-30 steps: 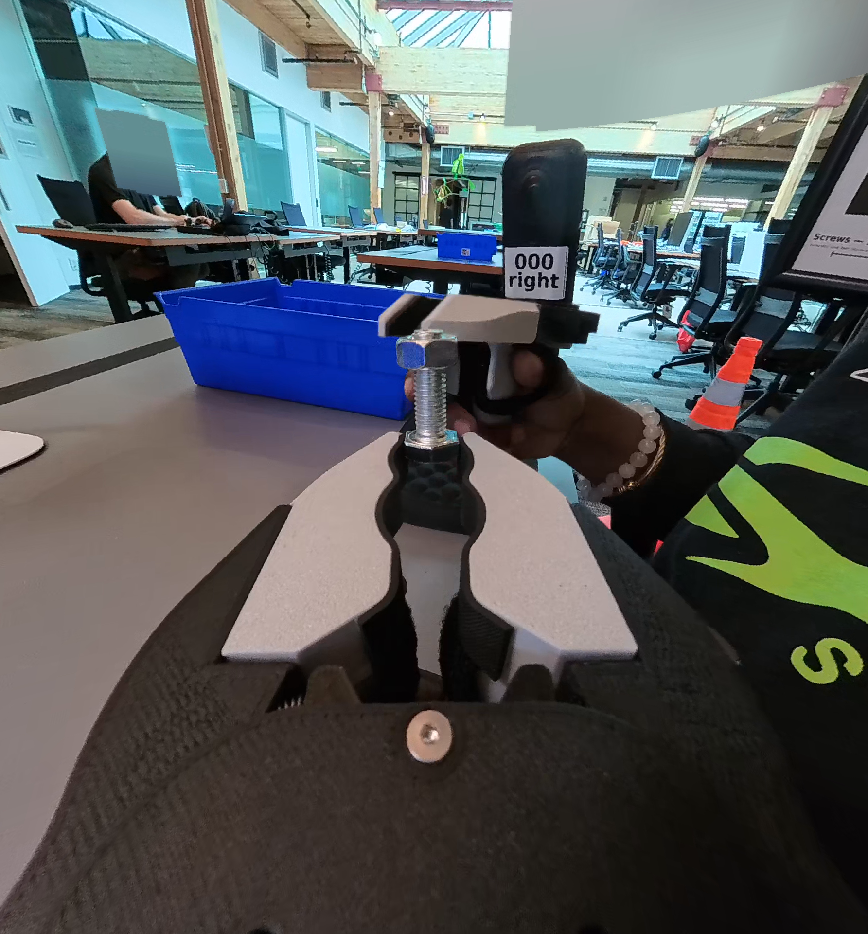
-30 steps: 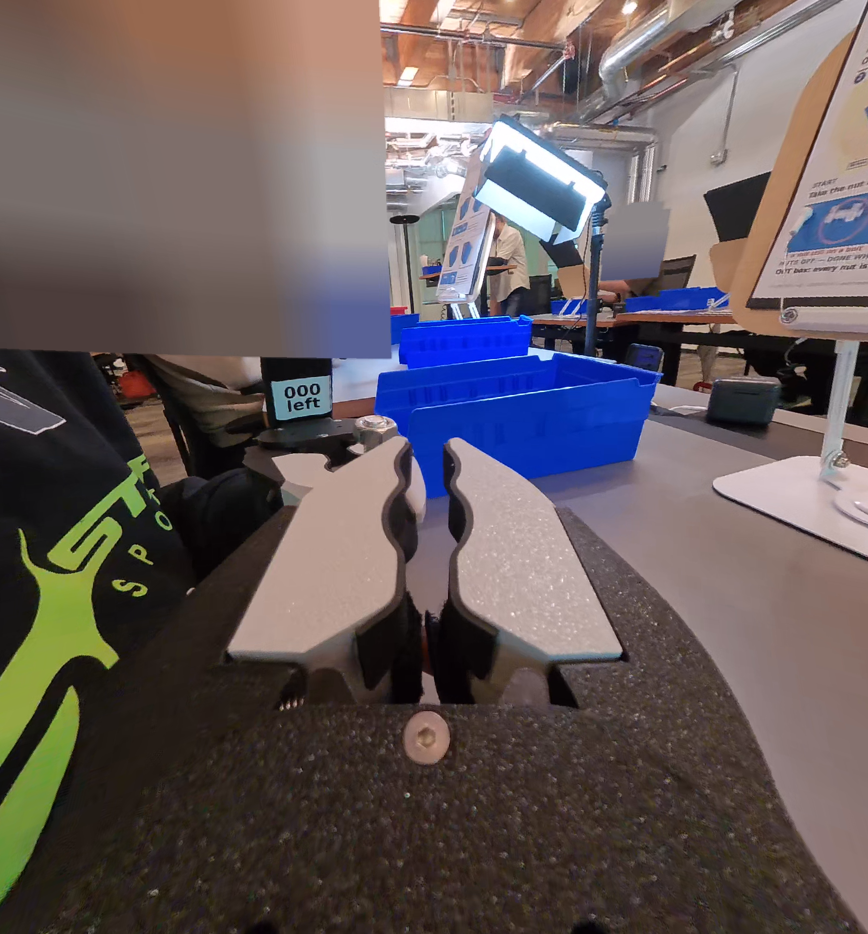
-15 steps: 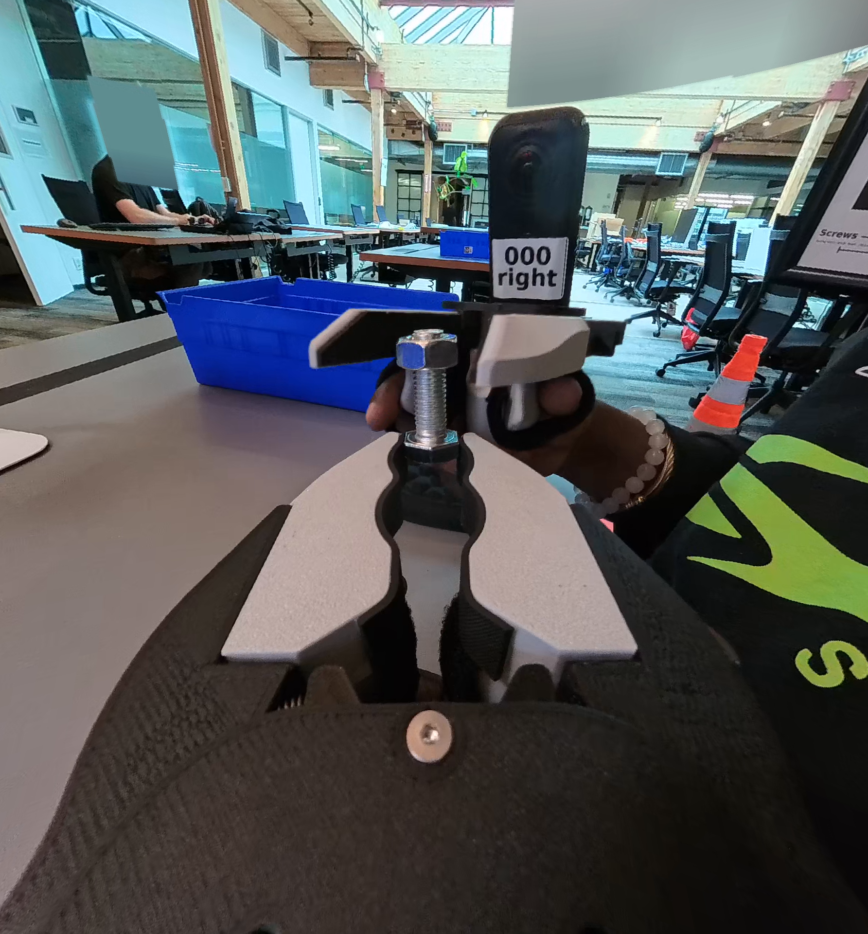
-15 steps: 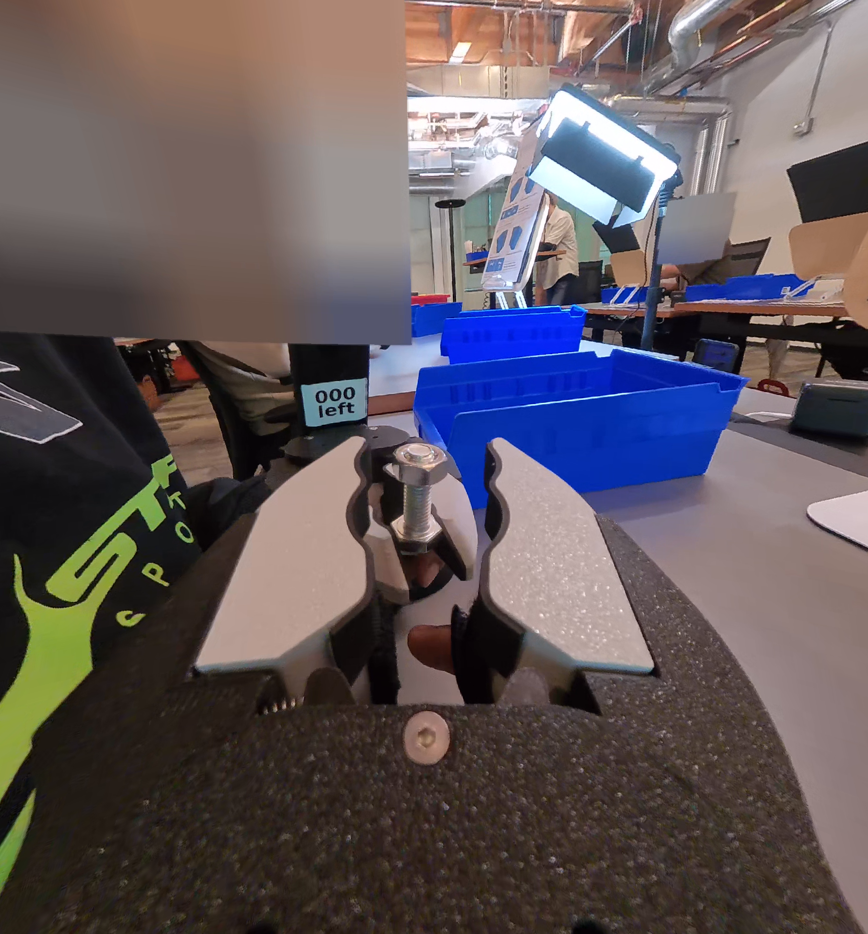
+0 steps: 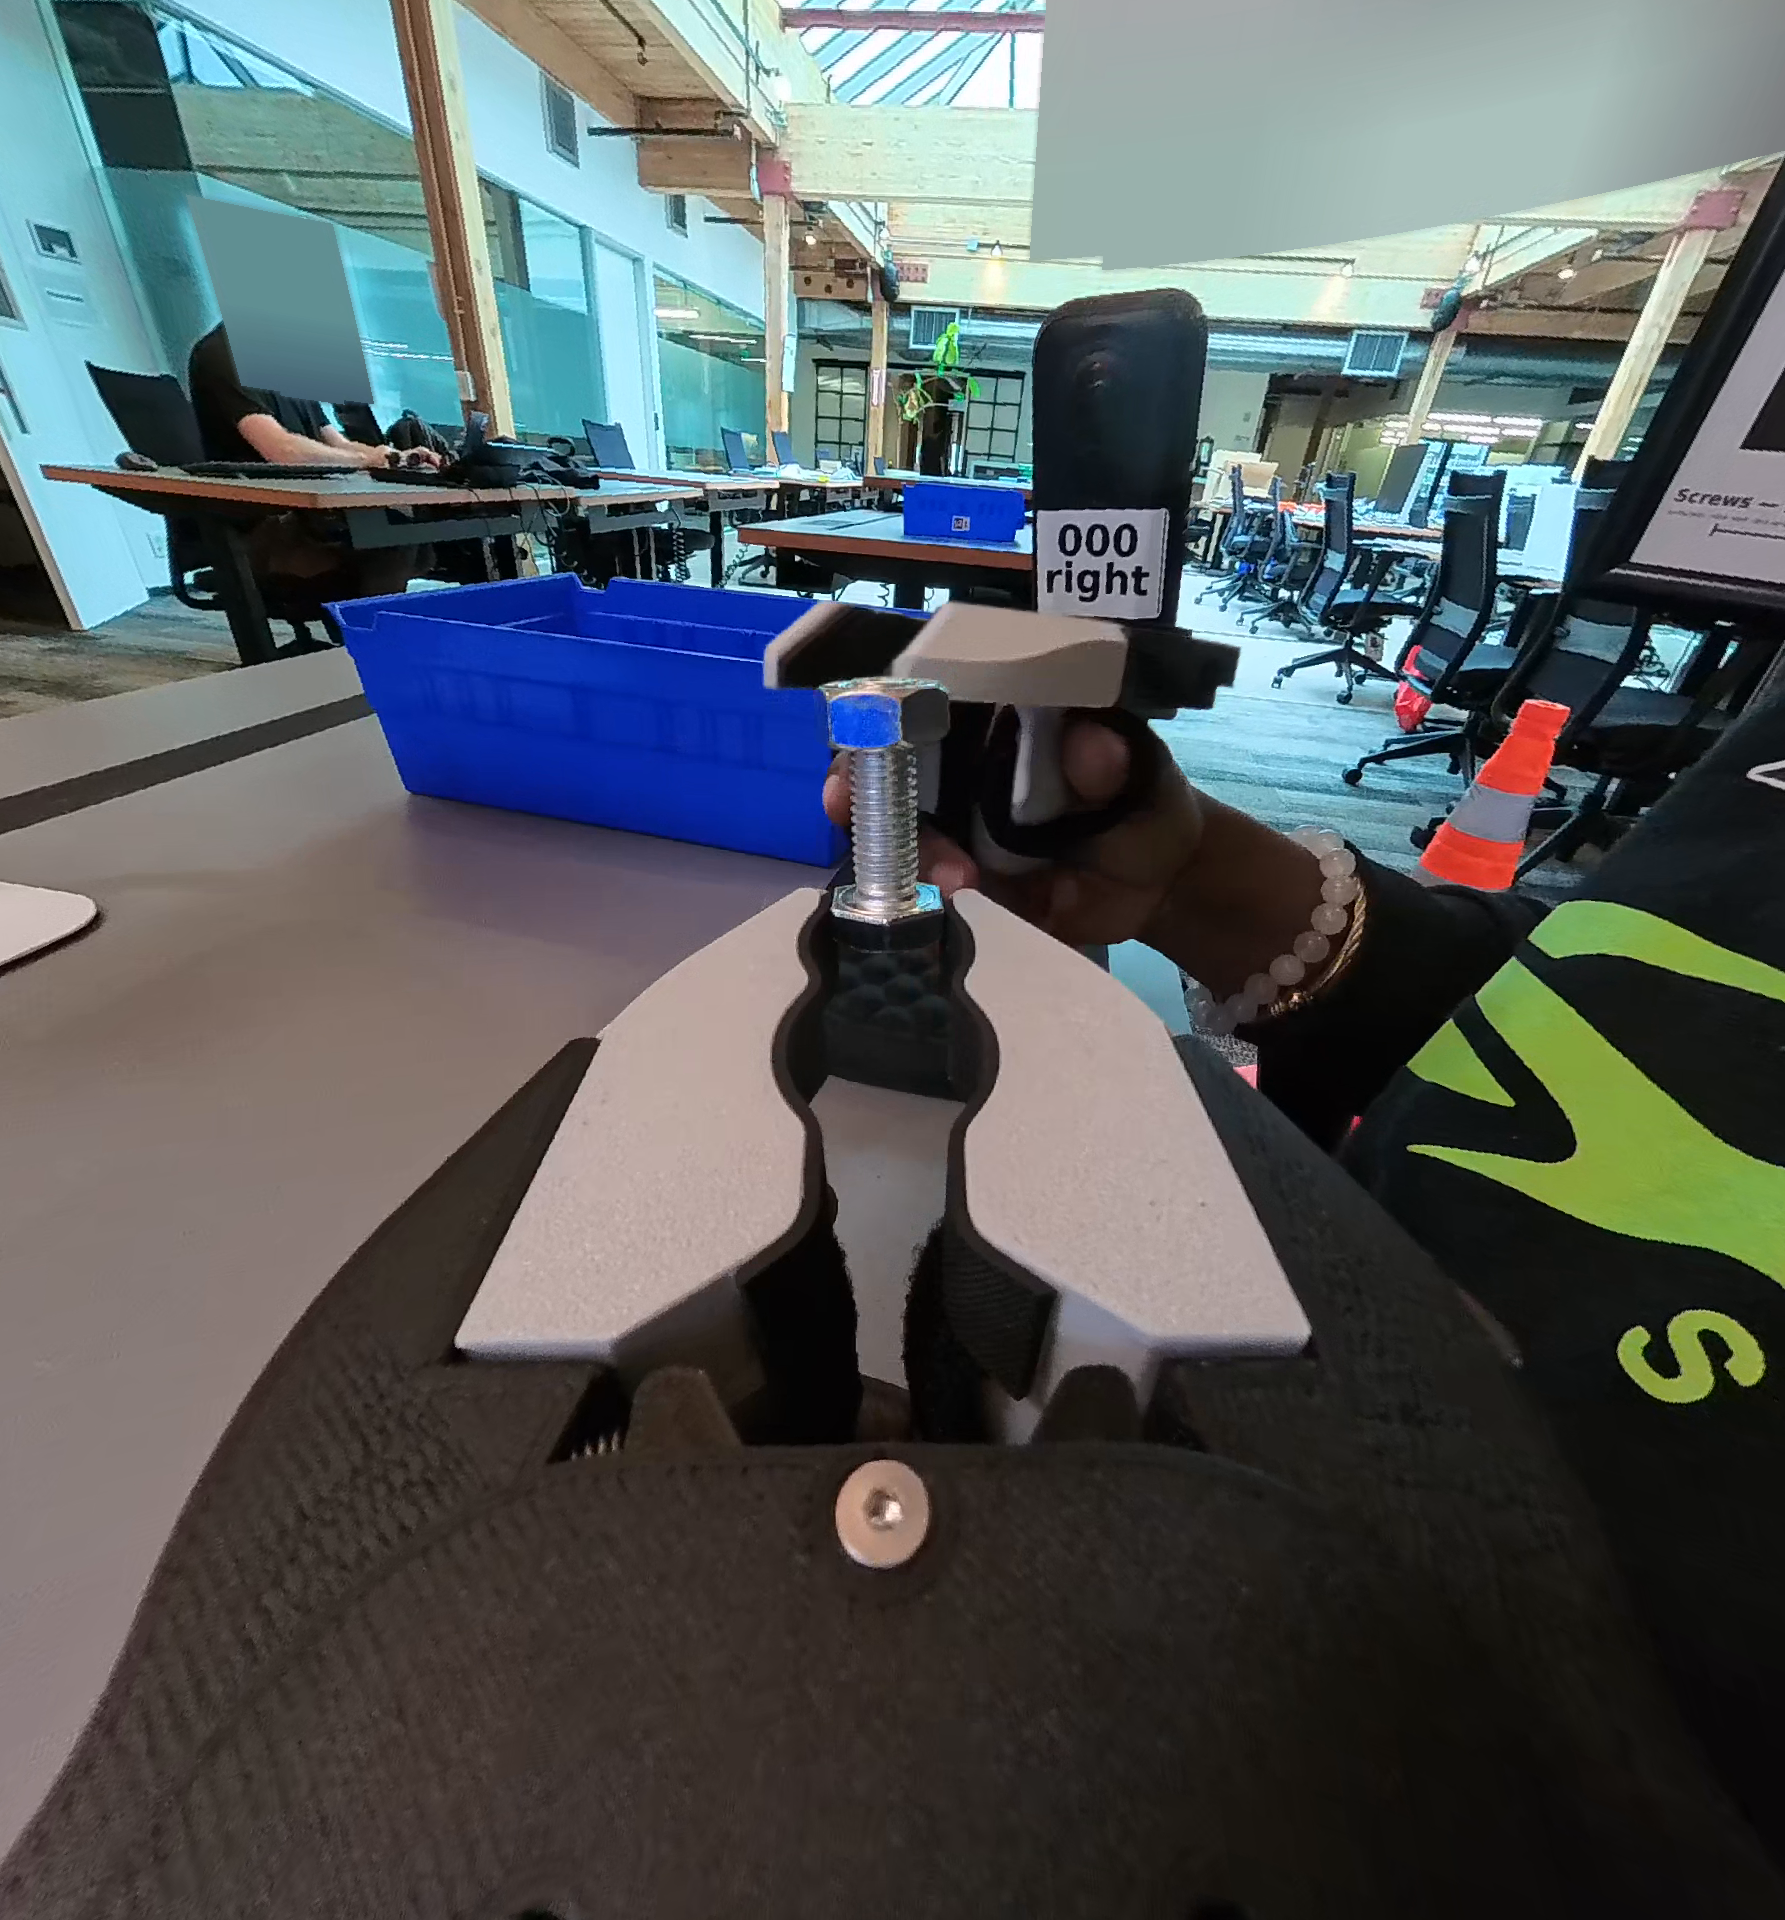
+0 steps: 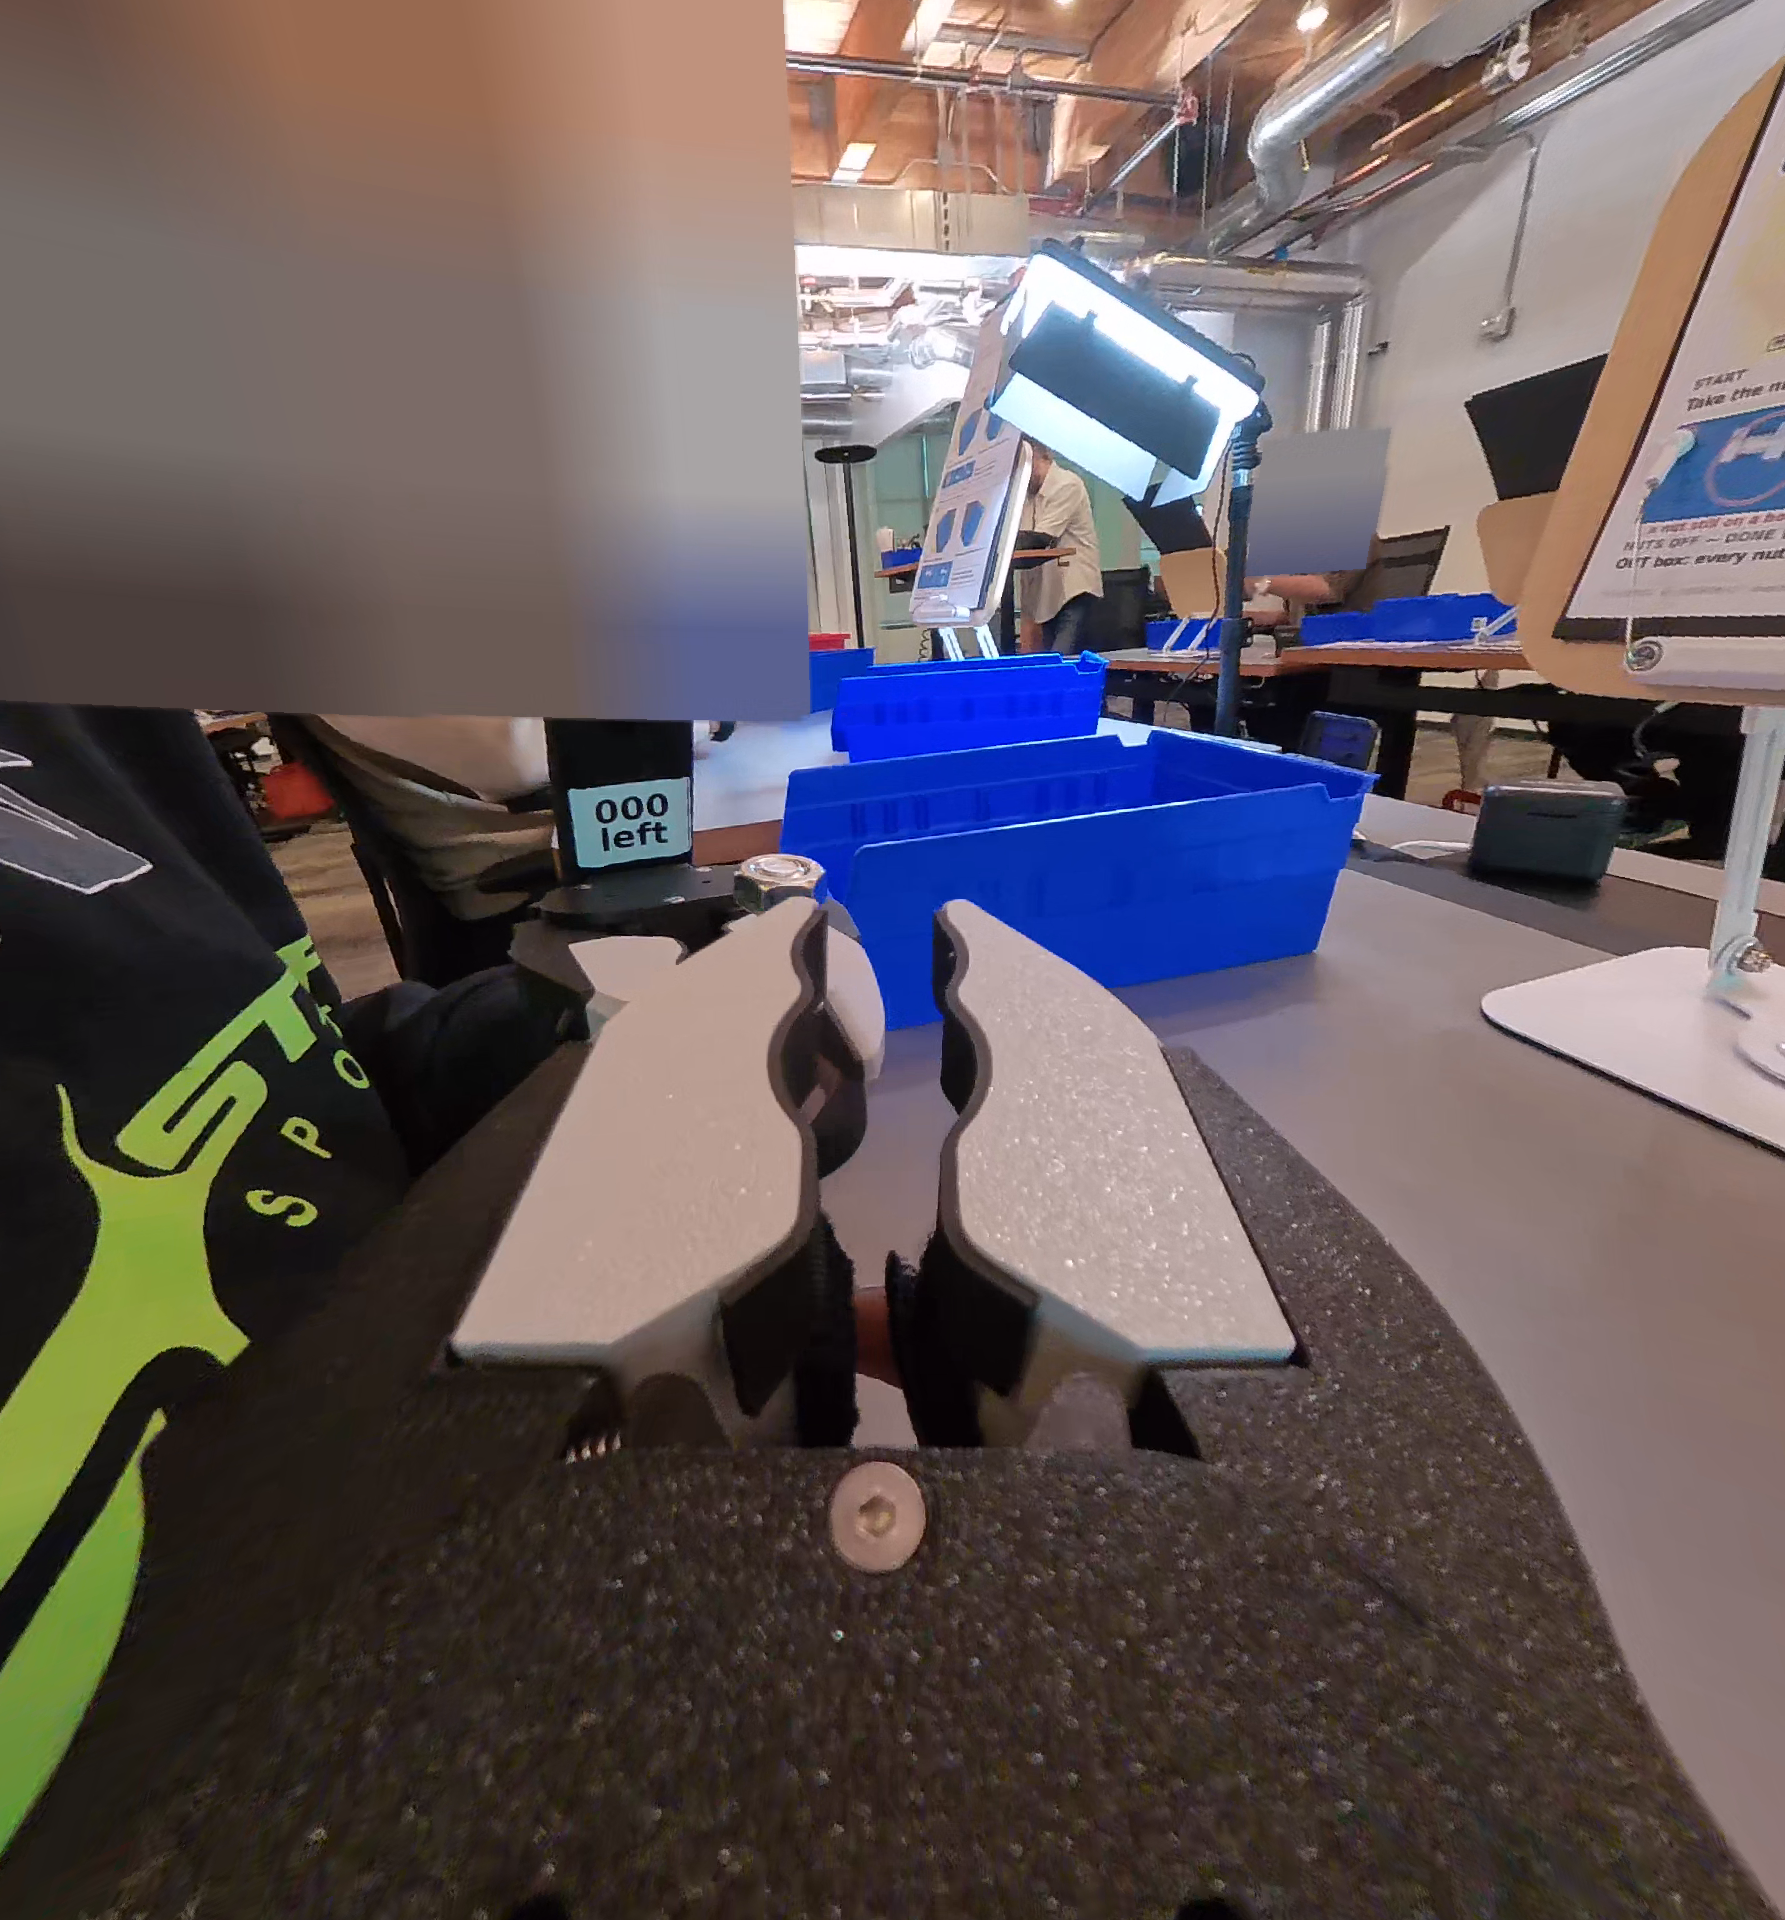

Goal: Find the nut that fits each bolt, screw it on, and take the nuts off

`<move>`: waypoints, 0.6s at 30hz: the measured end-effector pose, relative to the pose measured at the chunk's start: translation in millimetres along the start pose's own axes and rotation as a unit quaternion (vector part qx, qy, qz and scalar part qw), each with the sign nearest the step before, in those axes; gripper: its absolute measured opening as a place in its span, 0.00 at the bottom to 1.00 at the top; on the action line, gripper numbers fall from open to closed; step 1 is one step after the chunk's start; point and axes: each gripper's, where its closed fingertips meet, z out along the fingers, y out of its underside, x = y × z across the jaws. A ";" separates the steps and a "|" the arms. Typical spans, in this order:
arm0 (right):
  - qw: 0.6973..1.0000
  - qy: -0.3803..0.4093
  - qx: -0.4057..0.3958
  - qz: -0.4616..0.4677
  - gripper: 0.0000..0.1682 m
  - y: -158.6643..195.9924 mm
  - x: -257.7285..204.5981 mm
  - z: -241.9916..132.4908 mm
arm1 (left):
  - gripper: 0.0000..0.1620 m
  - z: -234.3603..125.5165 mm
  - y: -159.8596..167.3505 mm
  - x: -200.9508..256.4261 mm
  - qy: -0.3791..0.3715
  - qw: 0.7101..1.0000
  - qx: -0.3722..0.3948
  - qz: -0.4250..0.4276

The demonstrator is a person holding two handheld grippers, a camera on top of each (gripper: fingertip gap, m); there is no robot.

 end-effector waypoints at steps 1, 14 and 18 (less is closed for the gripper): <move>1.000 -0.004 -0.001 0.000 0.13 0.2 -1.6 1.2 | 0.11 0.0 0.1 0.0 0.000 1.000 0.000 0.000; 0.999 -0.051 -0.012 0.006 0.25 7.7 -21.3 35.3 | 0.11 0.7 1.1 1.0 0.000 1.000 -0.004 0.006; 0.999 -0.041 -0.014 0.001 0.21 7.5 -16.7 29.5 | 0.11 0.7 1.0 2.2 0.004 1.000 -0.003 0.008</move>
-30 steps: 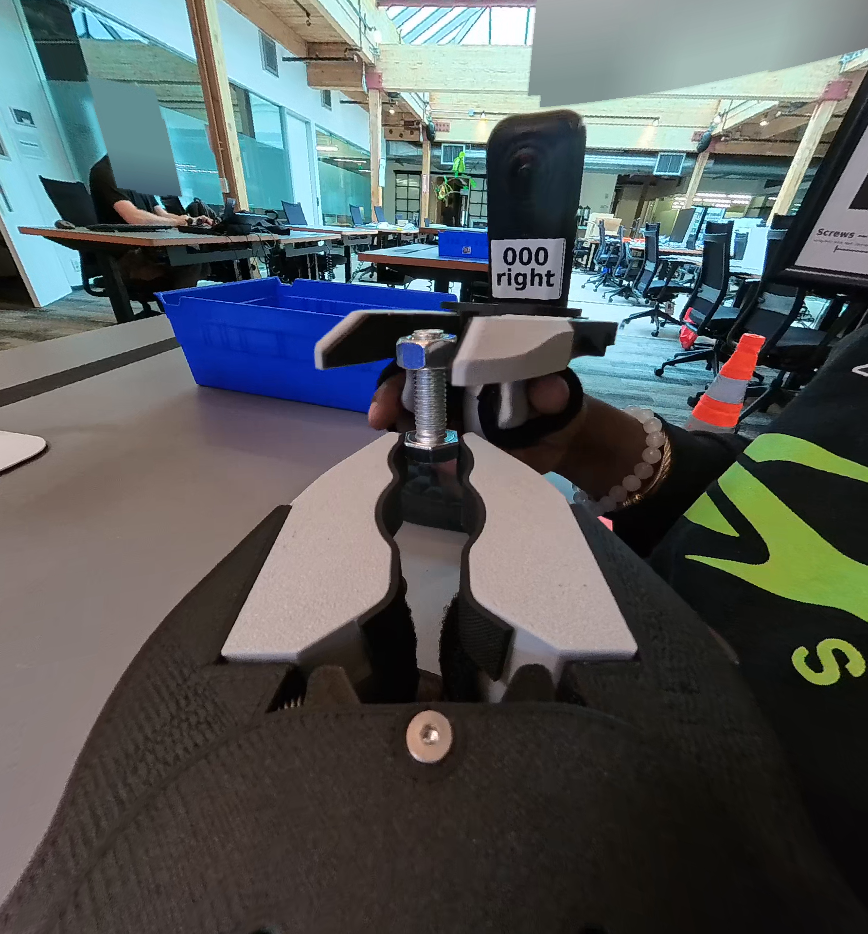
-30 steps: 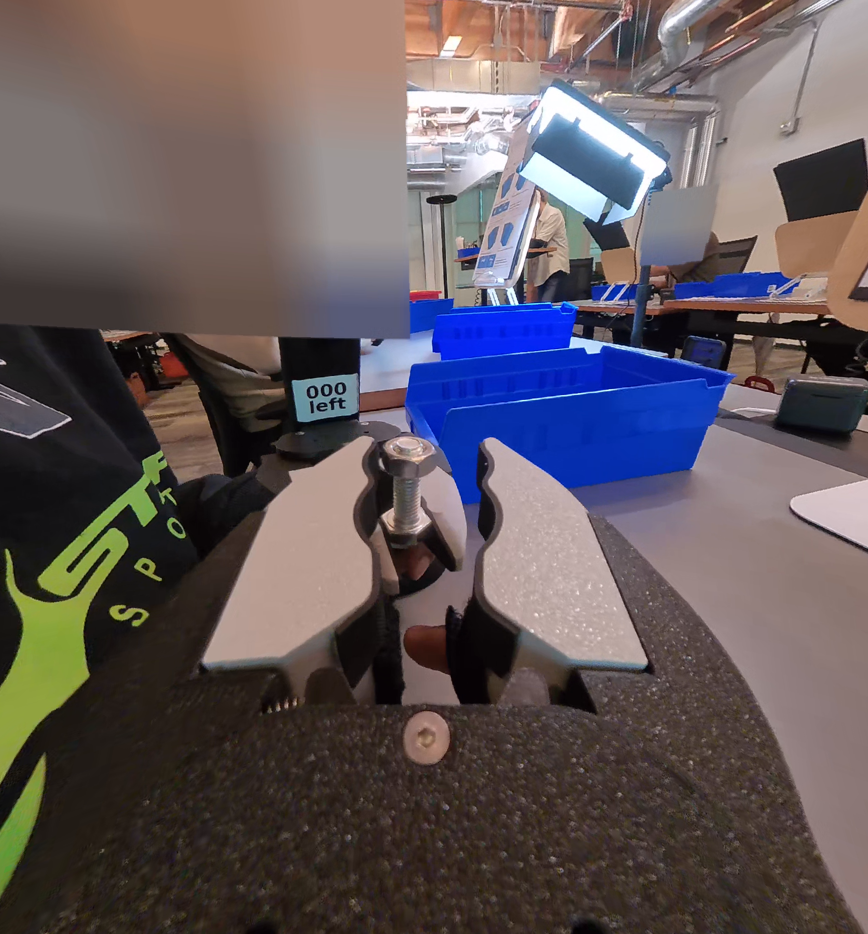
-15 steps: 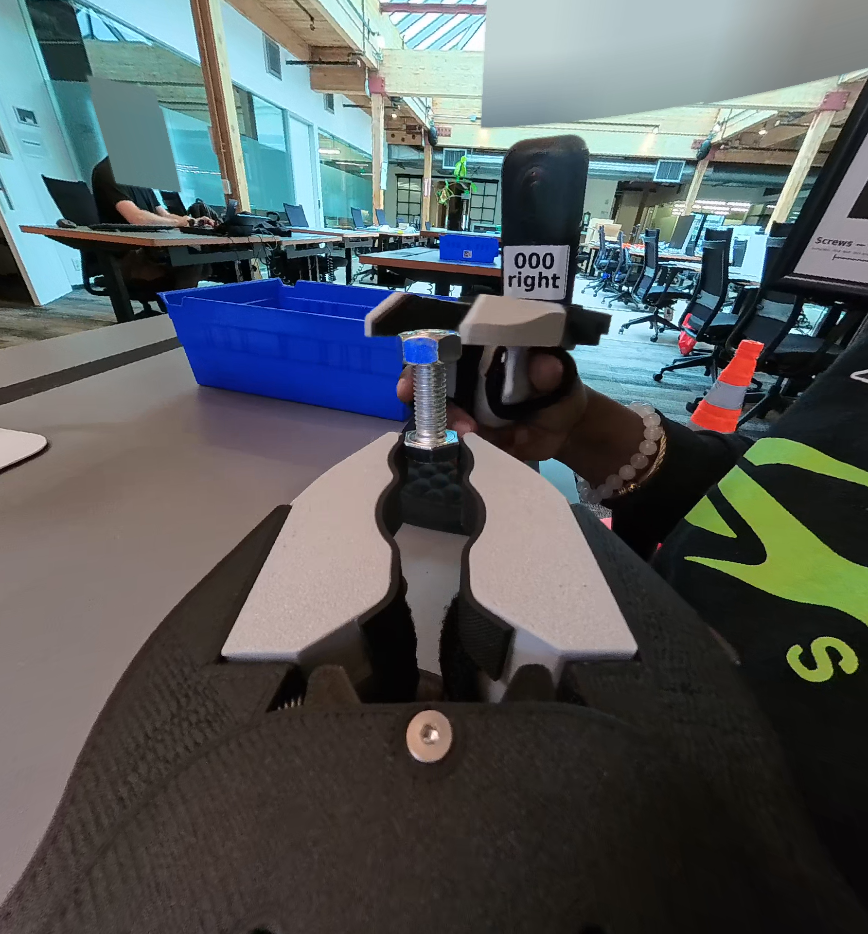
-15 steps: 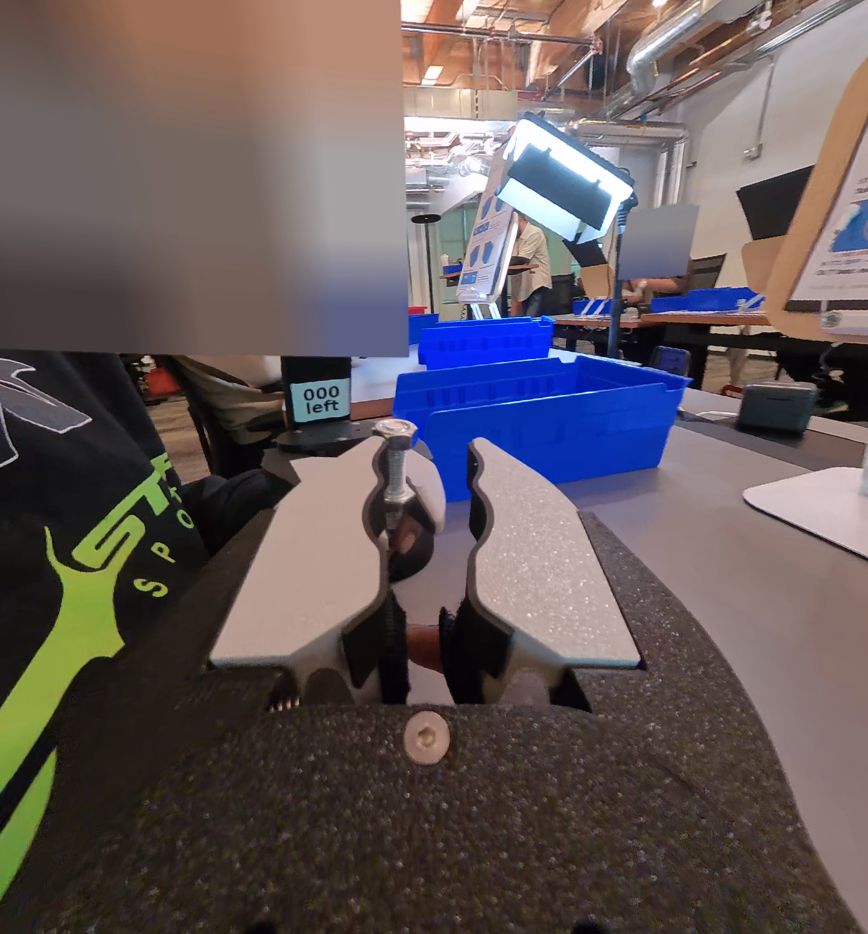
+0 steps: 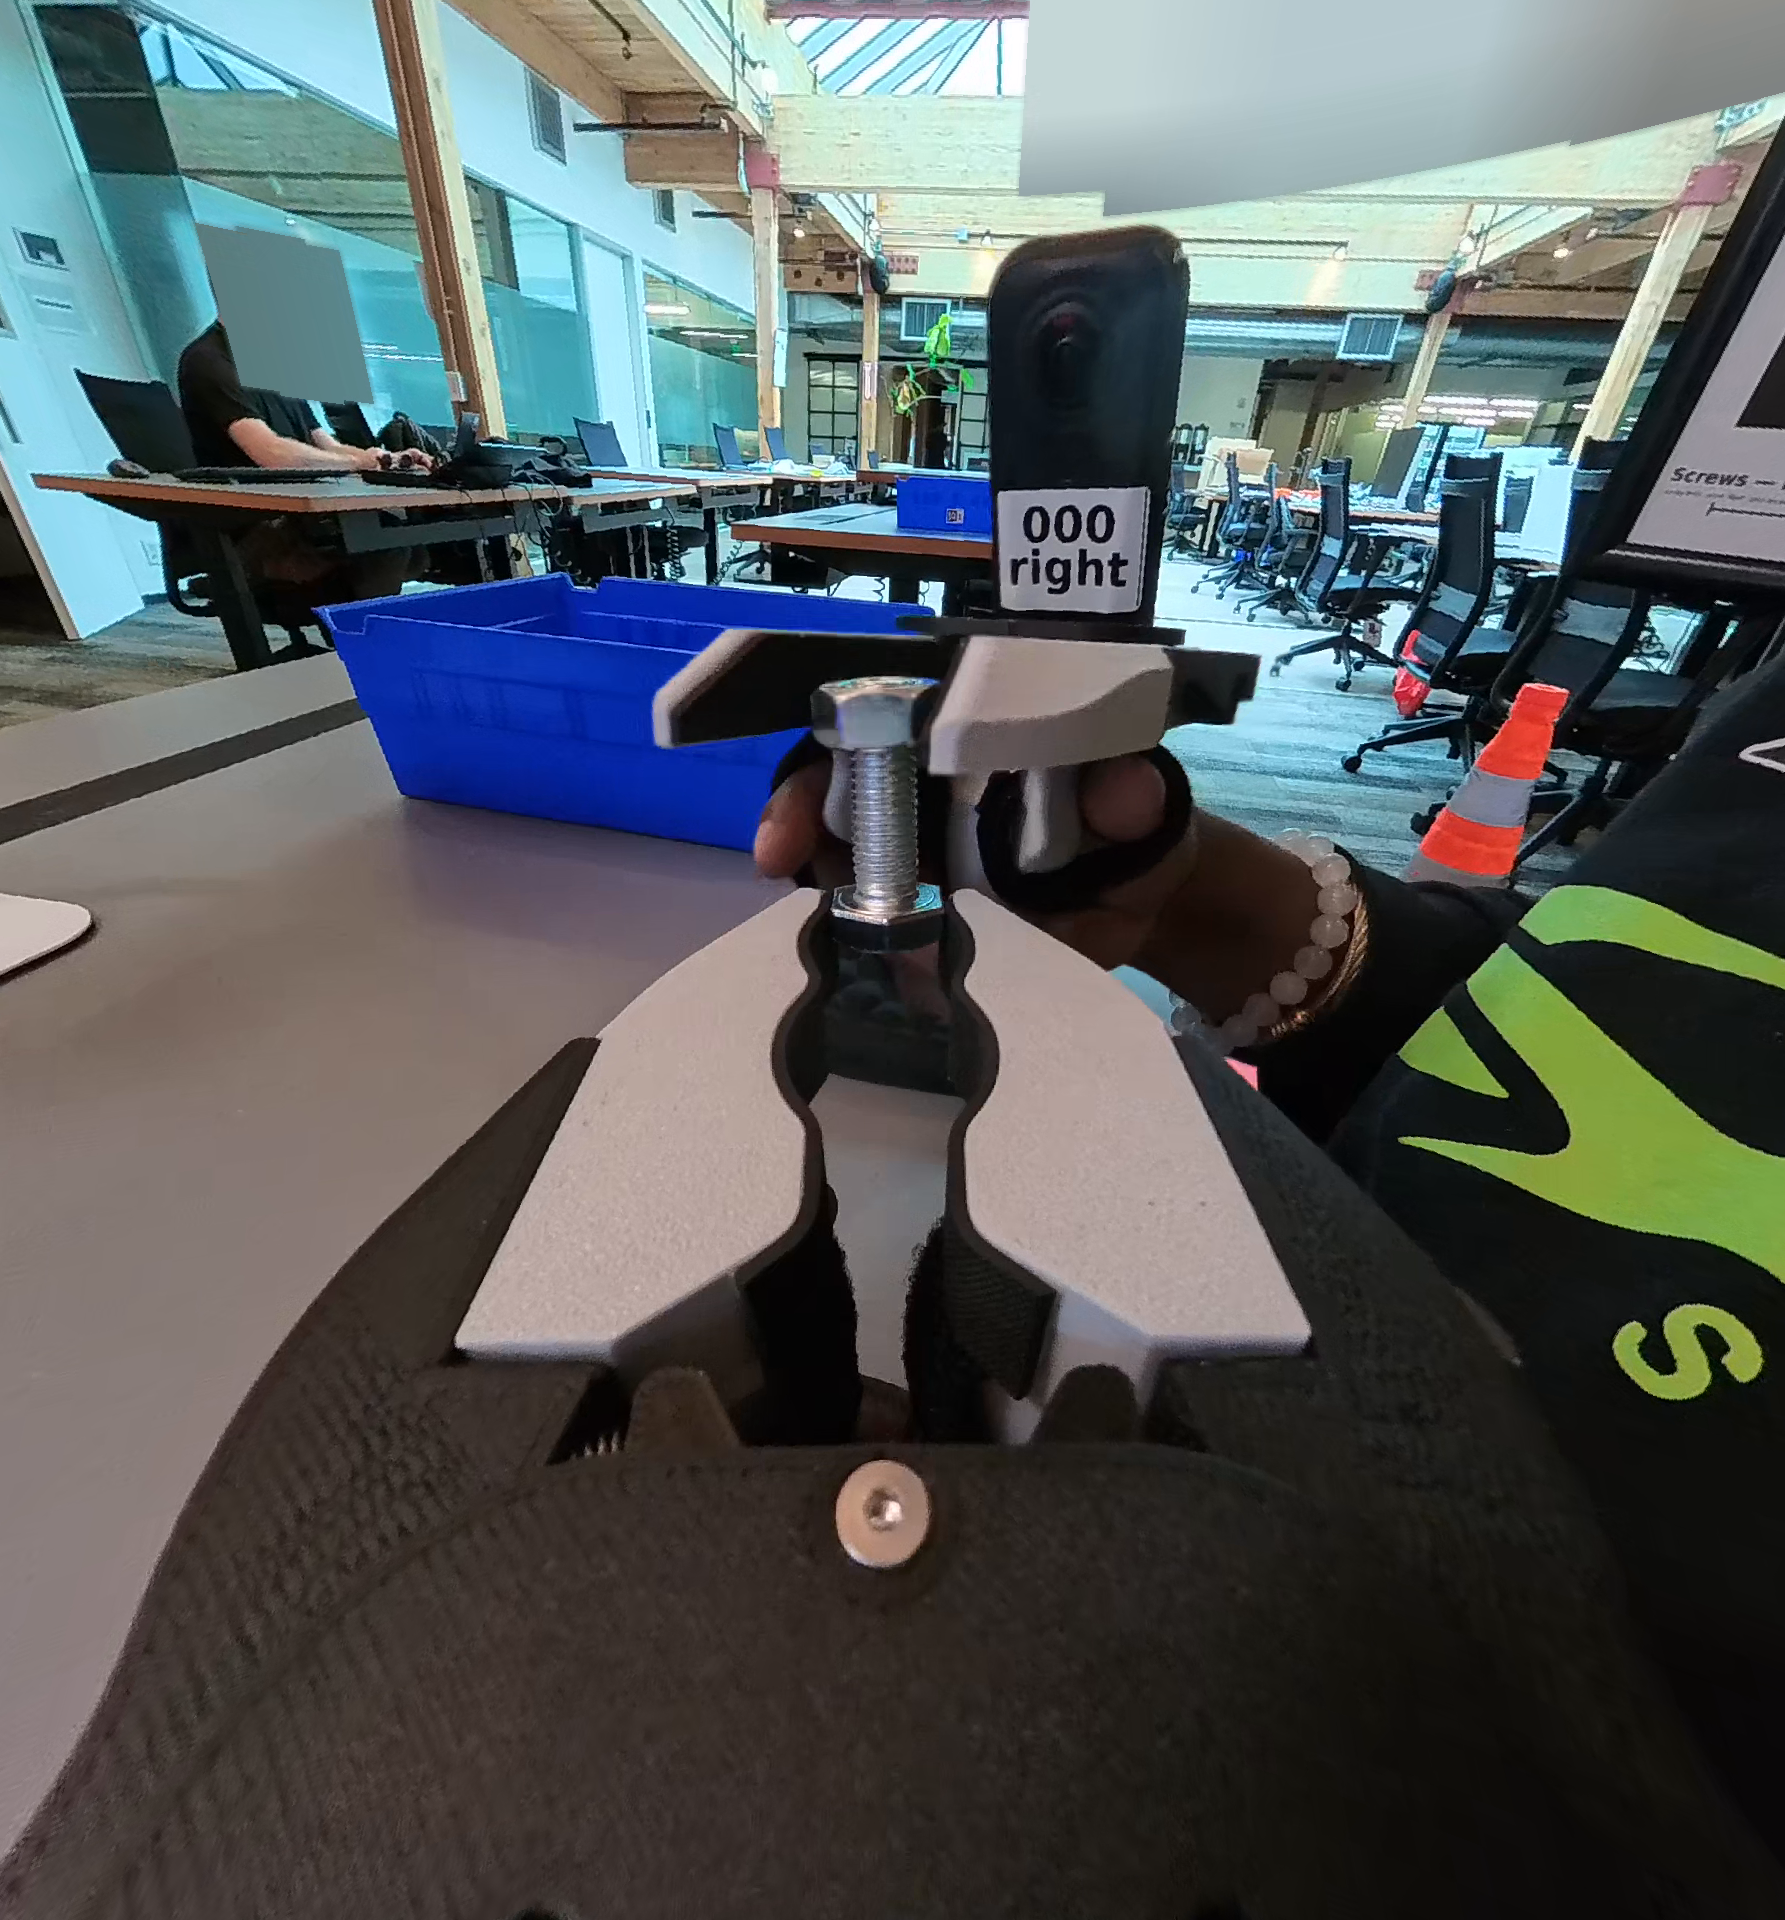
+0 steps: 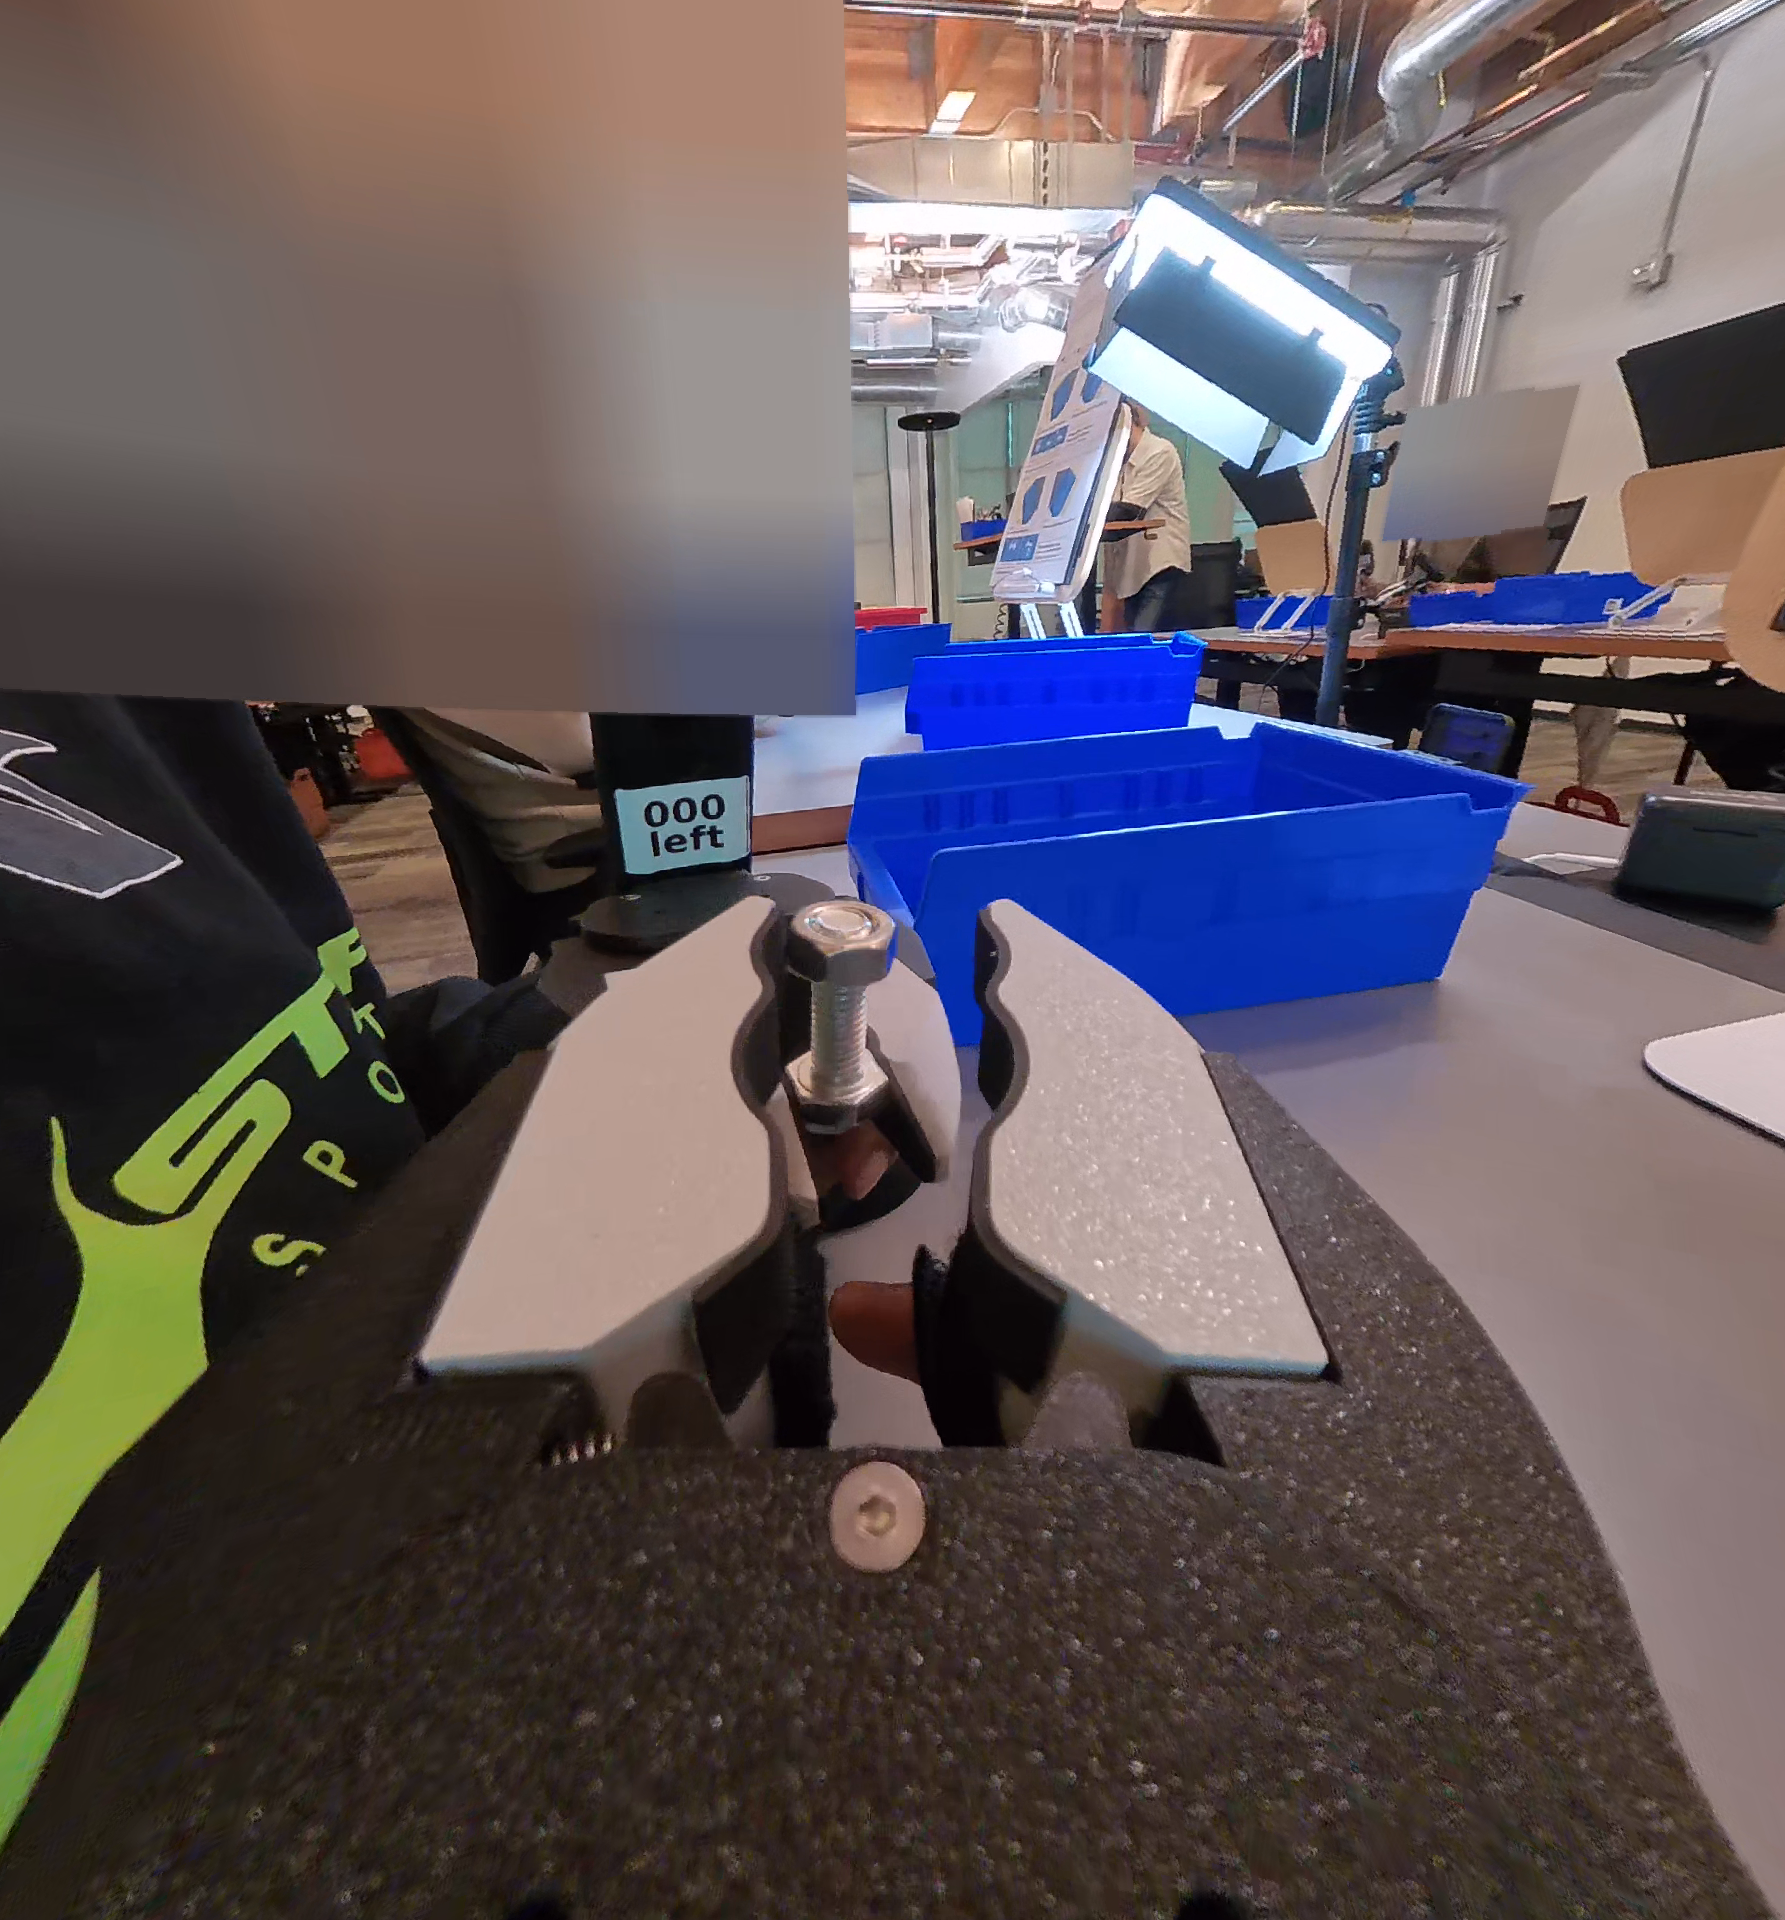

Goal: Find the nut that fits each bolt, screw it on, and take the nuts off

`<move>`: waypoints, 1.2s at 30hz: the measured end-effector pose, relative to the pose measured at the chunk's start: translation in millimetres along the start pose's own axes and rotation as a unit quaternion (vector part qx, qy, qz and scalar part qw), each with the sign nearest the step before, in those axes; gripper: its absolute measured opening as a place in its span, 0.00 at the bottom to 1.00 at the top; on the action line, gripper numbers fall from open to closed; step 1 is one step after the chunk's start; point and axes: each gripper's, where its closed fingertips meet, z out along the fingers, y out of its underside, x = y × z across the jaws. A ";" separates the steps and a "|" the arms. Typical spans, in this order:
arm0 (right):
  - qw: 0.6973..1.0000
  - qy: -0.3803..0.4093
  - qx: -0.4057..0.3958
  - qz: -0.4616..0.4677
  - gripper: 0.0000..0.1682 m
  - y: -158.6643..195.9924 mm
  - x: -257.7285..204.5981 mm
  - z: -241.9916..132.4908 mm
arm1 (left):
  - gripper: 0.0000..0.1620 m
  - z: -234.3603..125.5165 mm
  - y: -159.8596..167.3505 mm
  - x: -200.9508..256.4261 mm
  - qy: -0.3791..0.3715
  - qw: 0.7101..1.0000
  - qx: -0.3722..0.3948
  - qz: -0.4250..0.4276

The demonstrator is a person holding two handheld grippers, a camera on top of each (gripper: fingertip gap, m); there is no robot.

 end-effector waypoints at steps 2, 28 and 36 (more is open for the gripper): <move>1.000 0.002 0.000 -0.002 0.20 -1.0 1.0 -5.7 | 0.11 -0.1 -0.2 -0.8 -0.001 1.000 0.000 -0.002; 1.000 -0.007 0.009 0.011 0.19 -1.5 -1.8 3.5 | 0.11 0.6 0.4 -0.1 -0.001 1.000 -0.001 0.002; 1.000 0.007 0.011 0.000 0.15 -5.1 3.0 -18.1 | 0.11 -0.2 -1.0 -1.4 -0.003 1.000 0.004 -0.003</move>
